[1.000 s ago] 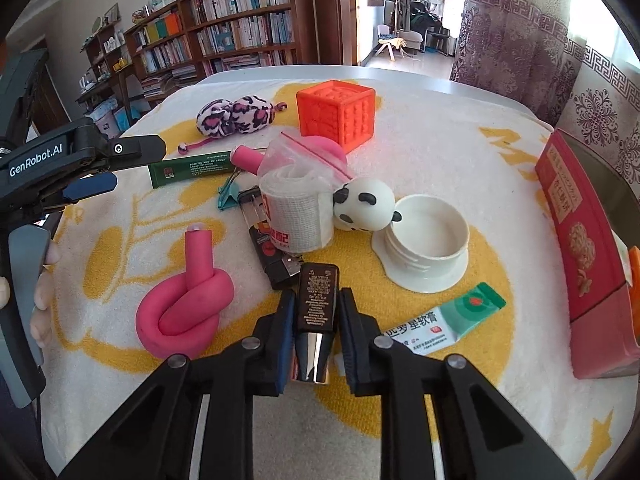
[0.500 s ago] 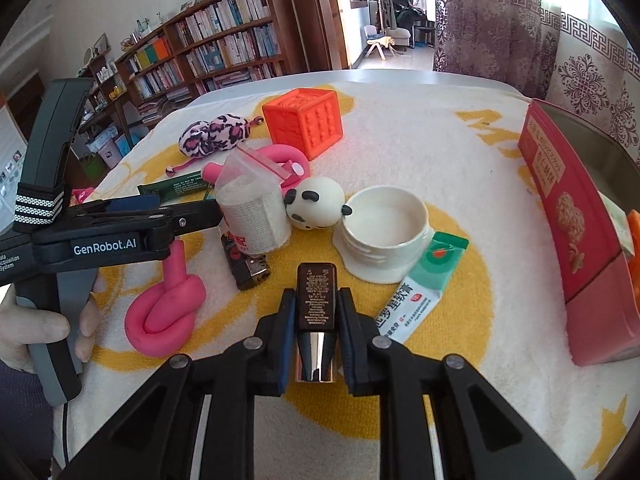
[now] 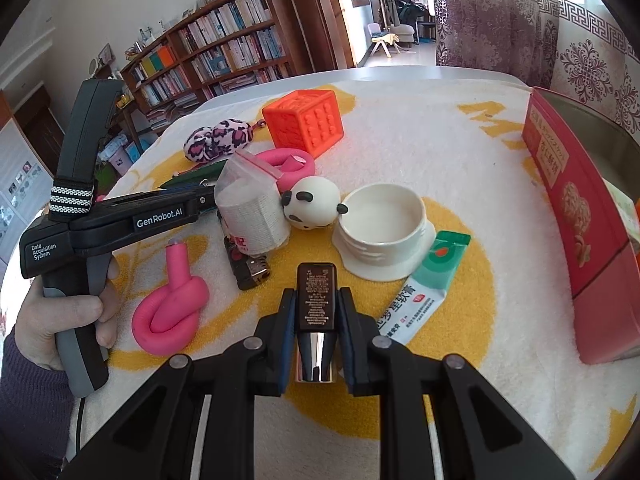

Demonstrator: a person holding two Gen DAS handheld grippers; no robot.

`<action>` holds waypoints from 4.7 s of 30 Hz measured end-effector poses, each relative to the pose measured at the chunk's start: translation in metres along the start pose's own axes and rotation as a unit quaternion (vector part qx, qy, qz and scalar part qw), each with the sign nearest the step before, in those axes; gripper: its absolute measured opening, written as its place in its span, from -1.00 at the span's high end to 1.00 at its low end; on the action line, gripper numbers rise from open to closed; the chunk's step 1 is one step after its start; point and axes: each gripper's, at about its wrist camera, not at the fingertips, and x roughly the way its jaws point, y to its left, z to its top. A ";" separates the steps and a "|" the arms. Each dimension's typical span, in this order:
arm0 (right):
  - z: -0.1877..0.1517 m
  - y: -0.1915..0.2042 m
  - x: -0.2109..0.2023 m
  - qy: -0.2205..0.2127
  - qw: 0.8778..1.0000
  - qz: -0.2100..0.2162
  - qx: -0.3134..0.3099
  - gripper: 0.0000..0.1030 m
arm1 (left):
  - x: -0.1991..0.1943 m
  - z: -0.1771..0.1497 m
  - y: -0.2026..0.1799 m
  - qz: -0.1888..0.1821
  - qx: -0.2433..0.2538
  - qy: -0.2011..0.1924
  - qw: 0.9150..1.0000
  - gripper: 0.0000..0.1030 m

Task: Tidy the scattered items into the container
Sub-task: 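Grasp the black-silver lipstick tube with the right gripper while the left grasps a teal binder clip, then carry the lipstick tube into the red tin with the right gripper while the left holds the clip, then open the right gripper over the tin while the left lowers the clip in and releases, then move both open grippers back over the items on the towel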

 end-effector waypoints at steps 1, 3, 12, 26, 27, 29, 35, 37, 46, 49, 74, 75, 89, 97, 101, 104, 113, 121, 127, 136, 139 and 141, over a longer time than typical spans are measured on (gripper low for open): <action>0.000 0.000 0.000 0.000 1.000 0.000 0.000 0.58 | -0.002 -0.002 0.001 -0.002 -0.004 0.000 1.000 0.68; 0.000 0.001 0.000 0.000 1.000 -0.002 -0.002 0.58 | -0.006 -0.006 0.004 -0.009 -0.014 -0.002 1.000 0.68; 0.001 -0.005 -0.003 -0.007 1.000 -0.001 0.012 0.58 | -0.036 -0.015 0.011 -0.027 -0.039 -0.024 0.999 0.68; 0.006 -0.019 -0.038 -0.069 0.996 0.020 0.043 0.58 | -0.077 -0.004 -0.019 -0.062 -0.021 -0.060 0.996 0.68; 0.007 -0.023 -0.043 -0.075 0.996 0.017 0.047 0.58 | -0.078 -0.003 -0.023 -0.067 -0.019 -0.061 0.996 0.68; 0.007 -0.033 -0.055 -0.088 0.994 0.008 0.056 0.58 | -0.079 0.000 -0.034 -0.078 -0.013 -0.060 0.995 0.68; 0.009 -0.073 -0.097 -0.137 0.986 -0.027 0.088 0.58 | -0.079 0.006 -0.074 -0.105 0.014 -0.061 0.993 0.68; 0.007 -0.088 -0.109 -0.147 0.983 -0.043 0.099 0.58 | -0.080 0.008 -0.088 -0.113 0.023 -0.062 0.991 0.68; -0.008 -0.154 -0.137 -0.144 0.973 -0.094 0.151 0.58 | -0.081 0.012 -0.138 -0.148 0.052 -0.060 0.986 0.68; -0.007 -0.165 -0.135 -0.133 0.974 -0.110 0.148 0.58 | -0.081 0.013 -0.150 -0.153 0.061 -0.058 0.985 0.68; 0.044 -0.188 -0.110 -0.146 0.972 -0.157 0.095 0.58 | -0.069 0.018 -0.177 -0.171 0.077 -0.043 0.981 0.68; 0.048 -0.191 -0.108 -0.144 0.972 -0.156 0.098 0.58 | -0.069 0.018 -0.178 -0.171 0.077 -0.042 0.981 0.68; 0.051 -0.212 -0.148 -0.199 0.960 -0.141 0.135 0.56 | -0.072 0.023 -0.216 -0.211 0.099 -0.035 0.972 0.68; 0.025 -0.208 -0.166 -0.215 0.955 -0.154 0.139 0.56 | -0.071 0.030 -0.270 -0.248 0.129 -0.030 0.960 0.68; 0.013 -0.211 -0.177 -0.231 0.945 -0.173 0.152 0.55 | -0.062 0.035 -0.295 -0.264 0.135 -0.019 0.955 0.68; 0.005 -0.216 -0.185 -0.243 0.938 -0.178 0.170 0.34 | -0.053 0.037 -0.310 -0.272 0.134 -0.010 0.953 0.67; -0.011 -0.217 -0.192 -0.255 0.933 -0.178 0.180 -0.32 | -0.051 0.039 -0.296 -0.238 0.091 -0.030 0.967 -0.64; -0.011 -0.198 -0.179 -0.243 0.942 -0.156 0.171 -0.43 | -0.061 0.036 -0.259 -0.193 0.071 -0.051 0.977 -0.64; -0.010 -0.168 -0.168 -0.230 0.952 -0.140 0.146 -0.47 | -0.062 0.025 -0.228 -0.172 0.056 -0.044 0.983 -0.64; -0.002 -0.116 -0.142 -0.199 0.969 -0.102 0.104 -0.53 | -0.076 0.010 -0.157 -0.127 0.019 -0.060 0.990 -0.64; 0.000 -0.099 -0.130 -0.186 0.974 -0.093 0.089 -0.53 | -0.080 0.001 -0.123 -0.092 -0.004 -0.061 0.994 -0.64; 0.000 -0.089 -0.123 -0.176 0.977 -0.086 0.081 -0.53 | -0.083 -0.005 -0.099 -0.070 -0.026 -0.065 0.995 -0.64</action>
